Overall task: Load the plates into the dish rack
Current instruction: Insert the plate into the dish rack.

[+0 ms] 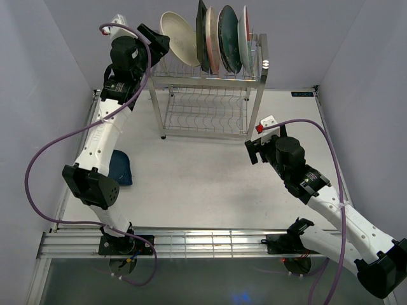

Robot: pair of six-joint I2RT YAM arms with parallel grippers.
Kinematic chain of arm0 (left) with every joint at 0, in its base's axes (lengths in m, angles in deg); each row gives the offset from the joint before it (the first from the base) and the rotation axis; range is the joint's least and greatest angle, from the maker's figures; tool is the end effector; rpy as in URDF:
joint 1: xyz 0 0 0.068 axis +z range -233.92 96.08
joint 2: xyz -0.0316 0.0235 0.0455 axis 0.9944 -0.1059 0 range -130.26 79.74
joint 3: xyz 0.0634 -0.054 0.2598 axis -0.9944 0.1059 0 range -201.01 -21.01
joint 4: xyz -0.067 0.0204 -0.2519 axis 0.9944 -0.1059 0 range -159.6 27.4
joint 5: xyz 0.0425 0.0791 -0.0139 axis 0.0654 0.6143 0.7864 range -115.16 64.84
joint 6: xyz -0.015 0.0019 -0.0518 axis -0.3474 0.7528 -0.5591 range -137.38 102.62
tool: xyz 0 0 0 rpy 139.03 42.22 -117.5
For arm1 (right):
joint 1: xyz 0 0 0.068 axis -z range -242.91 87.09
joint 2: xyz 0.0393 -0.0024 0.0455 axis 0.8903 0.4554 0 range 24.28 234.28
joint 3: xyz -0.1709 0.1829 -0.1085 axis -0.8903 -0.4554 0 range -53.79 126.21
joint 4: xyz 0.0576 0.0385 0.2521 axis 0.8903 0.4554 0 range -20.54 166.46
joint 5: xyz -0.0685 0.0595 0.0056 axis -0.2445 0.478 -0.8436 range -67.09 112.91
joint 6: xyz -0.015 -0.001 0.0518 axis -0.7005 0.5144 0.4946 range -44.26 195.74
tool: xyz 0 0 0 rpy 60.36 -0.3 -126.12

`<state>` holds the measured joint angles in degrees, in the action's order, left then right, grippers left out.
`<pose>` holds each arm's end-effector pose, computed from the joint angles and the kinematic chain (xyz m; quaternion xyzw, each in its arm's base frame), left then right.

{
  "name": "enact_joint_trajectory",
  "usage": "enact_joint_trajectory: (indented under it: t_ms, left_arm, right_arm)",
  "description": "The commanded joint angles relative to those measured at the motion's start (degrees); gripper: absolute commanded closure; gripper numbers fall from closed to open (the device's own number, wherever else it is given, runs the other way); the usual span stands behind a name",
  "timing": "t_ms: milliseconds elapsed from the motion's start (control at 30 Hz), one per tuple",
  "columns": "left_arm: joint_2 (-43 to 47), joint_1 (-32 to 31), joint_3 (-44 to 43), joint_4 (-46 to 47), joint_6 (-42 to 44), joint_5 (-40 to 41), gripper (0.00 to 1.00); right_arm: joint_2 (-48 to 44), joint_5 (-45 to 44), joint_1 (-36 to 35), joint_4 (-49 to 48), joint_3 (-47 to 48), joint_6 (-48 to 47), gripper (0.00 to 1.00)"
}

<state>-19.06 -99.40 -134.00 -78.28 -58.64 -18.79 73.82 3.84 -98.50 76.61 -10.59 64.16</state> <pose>0.3794 -0.1010 0.4896 -0.1973 0.6885 -0.2961 0.6320 0.1723 0.1090 0.3218 -0.2158 0.7508 -0.0003 0.6243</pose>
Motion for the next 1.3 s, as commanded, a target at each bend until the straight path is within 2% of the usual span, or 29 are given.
enact_joint_trajectory:
  t_ms: [0, 467, 1067, 1267]
  left_arm:
    - [0.46, 0.46, -0.13, 2.05, -1.37, -0.66, 0.21]
    - [0.28, -1.03, 1.28, 5.22, -1.55, -2.33, 0.29]
    - [-2.53, -6.75, -3.11, 3.99, 4.25, 2.42, 0.39]
    - [-2.36, -9.20, -4.52, 3.91, 7.06, 4.87, 0.40]
  right_arm:
    - [-0.76, 0.35, 0.26, -0.74, 0.22, -0.03, 0.10]
    - [-0.58, 0.00, 0.26, -0.83, 0.30, -0.12, 0.10]
    - [-0.76, 0.00, 0.26, -0.83, 0.22, -0.03, 0.10]
    - [-0.58, 0.00, 0.26, -0.83, 0.31, 0.06, 0.10]
